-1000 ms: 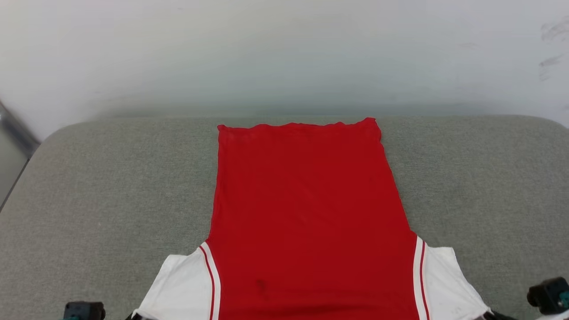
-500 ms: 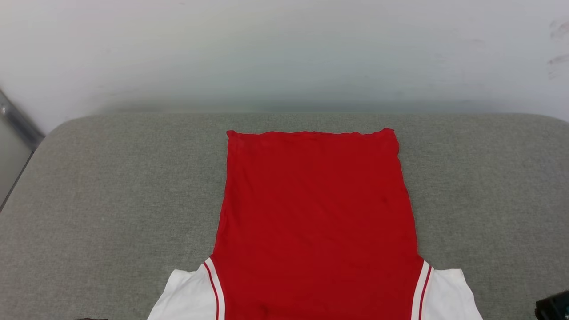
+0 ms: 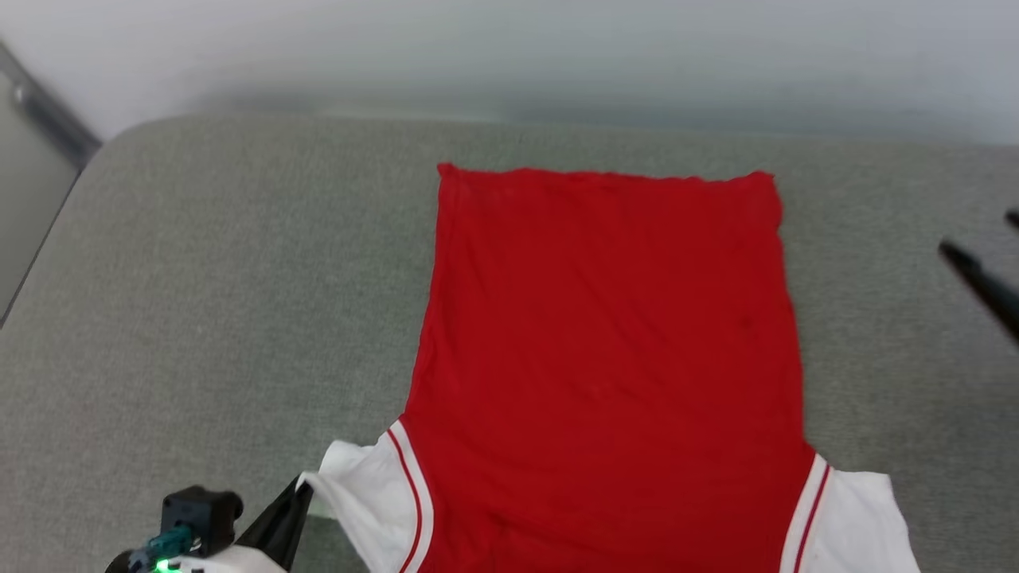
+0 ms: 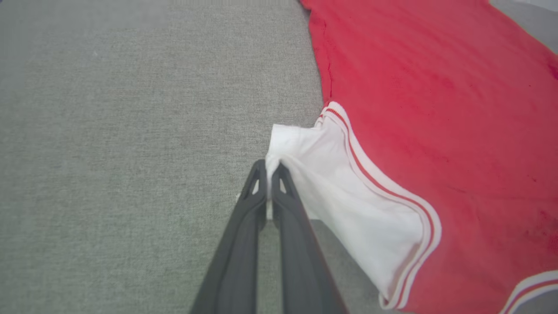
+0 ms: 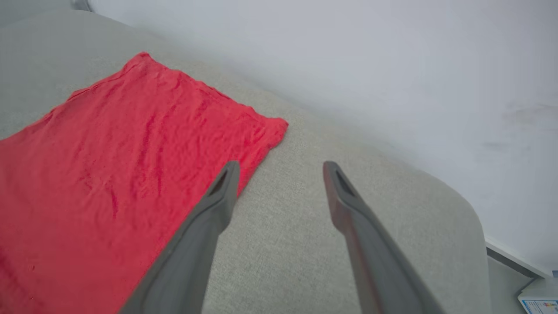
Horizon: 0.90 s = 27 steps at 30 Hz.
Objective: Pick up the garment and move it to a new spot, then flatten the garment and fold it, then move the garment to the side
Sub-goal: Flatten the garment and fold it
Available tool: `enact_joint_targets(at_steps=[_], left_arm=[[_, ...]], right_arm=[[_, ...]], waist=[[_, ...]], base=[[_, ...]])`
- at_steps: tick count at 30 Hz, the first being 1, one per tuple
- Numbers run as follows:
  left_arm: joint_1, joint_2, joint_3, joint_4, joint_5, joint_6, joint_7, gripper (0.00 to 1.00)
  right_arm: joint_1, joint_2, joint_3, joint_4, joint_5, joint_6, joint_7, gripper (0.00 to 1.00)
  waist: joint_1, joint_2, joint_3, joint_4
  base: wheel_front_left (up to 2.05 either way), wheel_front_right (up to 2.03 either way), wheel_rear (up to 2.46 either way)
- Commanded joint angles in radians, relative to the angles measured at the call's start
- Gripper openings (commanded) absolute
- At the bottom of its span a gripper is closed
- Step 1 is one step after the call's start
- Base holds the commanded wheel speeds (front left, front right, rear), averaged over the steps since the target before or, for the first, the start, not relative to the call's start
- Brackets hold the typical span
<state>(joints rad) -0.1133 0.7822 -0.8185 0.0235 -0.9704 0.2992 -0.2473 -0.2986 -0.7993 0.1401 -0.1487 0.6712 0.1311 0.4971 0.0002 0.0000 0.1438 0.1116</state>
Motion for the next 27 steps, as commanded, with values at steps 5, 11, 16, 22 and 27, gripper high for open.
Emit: enact_joint_targets(at_steps=[5,11,16,22,27], left_arm=[[-0.061,-0.037,0.012,-0.030,0.050,-0.002,-0.013,0.00],[-0.098,-0.074,0.035,-0.076,0.101,0.008,-0.017,0.00],[-0.127,-0.107,0.045,-0.104,0.149,0.005,-0.019,0.00],[-0.161,-0.151,0.056,-0.127,0.196,-0.007,-0.020,0.00],[-0.168,-0.183,0.072,-0.141,0.229,-0.011,-0.020,0.00]], right_arm=[[-0.254,0.006,0.025,0.109,0.022,-0.001,0.187,1.00],[-0.511,0.008,0.100,0.264,0.030,-0.001,0.513,1.00],[-0.667,0.039,0.135,0.361,-0.025,-0.001,0.690,1.00],[-0.752,0.072,0.154,0.444,-0.101,-0.001,0.753,1.00],[-0.717,0.090,0.169,0.502,-0.116,-0.001,0.732,1.00]], waist=[[-0.0002,0.0000,0.137,0.094],[-0.0002,0.0000,0.241,0.161],[-0.0002,0.0000,0.324,0.206],[-0.0002,0.0000,0.410,0.252],[-0.0002,0.0000,0.453,0.273]], base=[[0.00,0.00,0.00],[0.00,0.00,0.00],[0.00,0.00,0.00],[0.00,0.00,0.00],[0.00,0.00,0.00]])
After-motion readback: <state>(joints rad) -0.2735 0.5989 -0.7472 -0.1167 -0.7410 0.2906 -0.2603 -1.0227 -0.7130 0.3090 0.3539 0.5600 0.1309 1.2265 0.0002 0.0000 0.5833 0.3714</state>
